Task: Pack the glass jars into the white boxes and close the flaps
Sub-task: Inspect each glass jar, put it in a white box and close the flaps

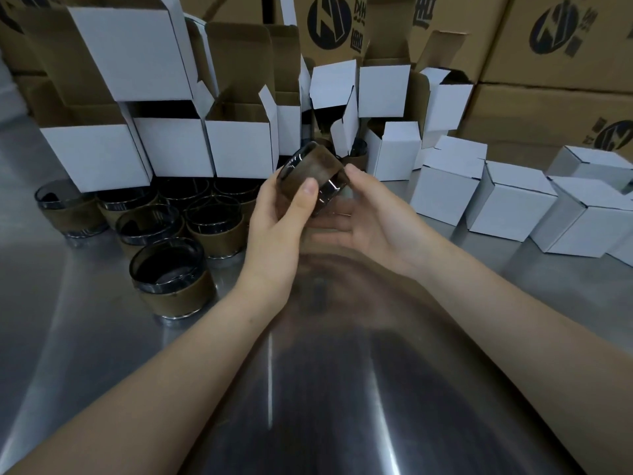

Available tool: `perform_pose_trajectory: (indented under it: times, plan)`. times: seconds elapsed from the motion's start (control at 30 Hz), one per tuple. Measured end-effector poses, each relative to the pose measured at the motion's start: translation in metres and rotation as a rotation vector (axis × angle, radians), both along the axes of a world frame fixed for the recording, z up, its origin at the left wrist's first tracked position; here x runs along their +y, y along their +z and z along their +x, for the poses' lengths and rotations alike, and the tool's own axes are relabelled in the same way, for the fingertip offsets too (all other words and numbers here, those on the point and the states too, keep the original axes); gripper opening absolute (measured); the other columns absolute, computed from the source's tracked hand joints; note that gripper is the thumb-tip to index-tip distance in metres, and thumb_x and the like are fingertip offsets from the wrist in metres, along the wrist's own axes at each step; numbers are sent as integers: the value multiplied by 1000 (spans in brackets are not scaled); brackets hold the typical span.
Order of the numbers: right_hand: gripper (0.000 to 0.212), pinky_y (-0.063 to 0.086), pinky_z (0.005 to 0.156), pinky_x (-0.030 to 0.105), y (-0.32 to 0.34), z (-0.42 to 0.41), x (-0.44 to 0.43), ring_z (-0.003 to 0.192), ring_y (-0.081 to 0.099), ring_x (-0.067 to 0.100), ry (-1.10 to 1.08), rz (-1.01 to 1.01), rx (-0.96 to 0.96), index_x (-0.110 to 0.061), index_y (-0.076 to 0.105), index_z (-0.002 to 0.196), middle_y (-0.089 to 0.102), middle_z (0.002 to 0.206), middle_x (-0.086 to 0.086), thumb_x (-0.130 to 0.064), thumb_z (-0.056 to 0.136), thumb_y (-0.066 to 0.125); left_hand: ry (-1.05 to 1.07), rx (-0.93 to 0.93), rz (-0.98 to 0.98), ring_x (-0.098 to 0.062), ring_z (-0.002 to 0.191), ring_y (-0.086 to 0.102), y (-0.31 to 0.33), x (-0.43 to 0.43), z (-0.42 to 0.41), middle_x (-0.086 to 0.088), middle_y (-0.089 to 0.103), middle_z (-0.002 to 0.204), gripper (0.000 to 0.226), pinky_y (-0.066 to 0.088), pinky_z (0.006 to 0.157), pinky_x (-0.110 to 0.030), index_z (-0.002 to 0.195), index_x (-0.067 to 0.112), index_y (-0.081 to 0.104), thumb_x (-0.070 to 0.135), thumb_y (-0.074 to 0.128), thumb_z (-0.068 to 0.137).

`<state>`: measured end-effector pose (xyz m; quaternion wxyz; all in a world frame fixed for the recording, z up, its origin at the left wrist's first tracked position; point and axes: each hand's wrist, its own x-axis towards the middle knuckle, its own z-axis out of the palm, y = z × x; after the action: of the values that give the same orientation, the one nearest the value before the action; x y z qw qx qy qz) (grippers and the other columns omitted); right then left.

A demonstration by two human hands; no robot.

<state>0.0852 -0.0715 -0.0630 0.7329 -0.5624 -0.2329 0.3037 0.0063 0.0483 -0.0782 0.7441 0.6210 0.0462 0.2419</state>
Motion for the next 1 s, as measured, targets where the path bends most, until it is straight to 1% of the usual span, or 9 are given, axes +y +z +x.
perform_pose_trajectory:
  times: [0.2, 0.33, 0.5, 0.57, 0.63, 0.73, 0.83, 0.9, 1.0]
  plan:
    - [40, 55, 92, 48, 3, 1, -5, 103, 67, 37, -114, 145, -121, -14, 49, 136, 60, 128, 17, -13, 97, 53, 112, -4, -14, -8, 104, 65, -1, 0, 1, -4, 65, 118, 35, 54, 85, -19, 129, 12, 53, 12, 60, 94]
    - [51, 54, 94, 45, 1, -2, -2, 115, 62, 31, -206, 122, -188, -6, 48, 139, 57, 133, 18, 2, 90, 60, 40, 17, -118, -15, 109, 66, -1, 2, 2, -6, 69, 117, 32, 54, 92, -30, 127, 9, 60, 9, 54, 96]
    - [59, 53, 94, 33, 0, -10, 4, 111, 63, 18, -308, 1, -443, -11, 55, 133, 63, 125, 13, 6, 79, 73, -120, 3, -174, -15, 103, 69, 0, 3, 1, -7, 73, 111, 40, 56, 79, -28, 123, 8, 63, 33, 57, 92]
    - [63, 53, 93, 28, -2, -11, 5, 114, 61, 16, -341, -22, -561, -15, 55, 131, 60, 128, 10, 7, 75, 76, -148, 25, -171, -13, 109, 67, 1, 2, 0, -3, 72, 115, 54, 52, 89, -31, 125, 14, 63, 47, 58, 82]
    - [66, 51, 99, 34, -5, -11, 7, 120, 56, 18, -350, -60, -700, -13, 55, 132, 56, 130, 10, 6, 73, 78, -159, 34, -209, -18, 117, 63, 1, 1, 0, -6, 69, 121, 59, 44, 106, -44, 124, 15, 63, 53, 57, 78]
    - [68, 45, 106, 42, -11, -12, 9, 127, 49, 20, -357, -134, -950, -12, 56, 131, 51, 129, 9, 5, 70, 79, -177, 9, -368, -26, 120, 61, 1, 1, 0, -15, 66, 125, 52, 38, 111, -54, 115, 14, 66, 51, 56, 80]
    - [64, 39, 110, 33, -15, -12, 10, 127, 46, 17, -412, -185, -1180, -8, 57, 130, 48, 127, 10, 4, 70, 78, -213, -15, -453, -27, 122, 60, 1, 2, 1, -18, 62, 130, 47, 36, 113, -53, 118, 11, 64, 46, 54, 89]
    - [67, 39, 110, 34, -15, -12, 10, 128, 44, 15, -411, -191, -1207, -7, 52, 134, 47, 130, 9, 2, 72, 76, -225, -27, -474, -27, 123, 59, 2, 3, 2, -20, 61, 130, 42, 36, 113, -51, 123, 9, 61, 39, 51, 96]
    - [81, 41, 110, 42, -11, -12, 8, 132, 42, 12, -334, -205, -1033, -14, 37, 145, 45, 137, 3, -14, 76, 78, -245, -49, -531, -28, 124, 58, 2, 3, 3, -17, 62, 130, 38, 39, 111, -48, 128, 7, 59, 30, 51, 99]
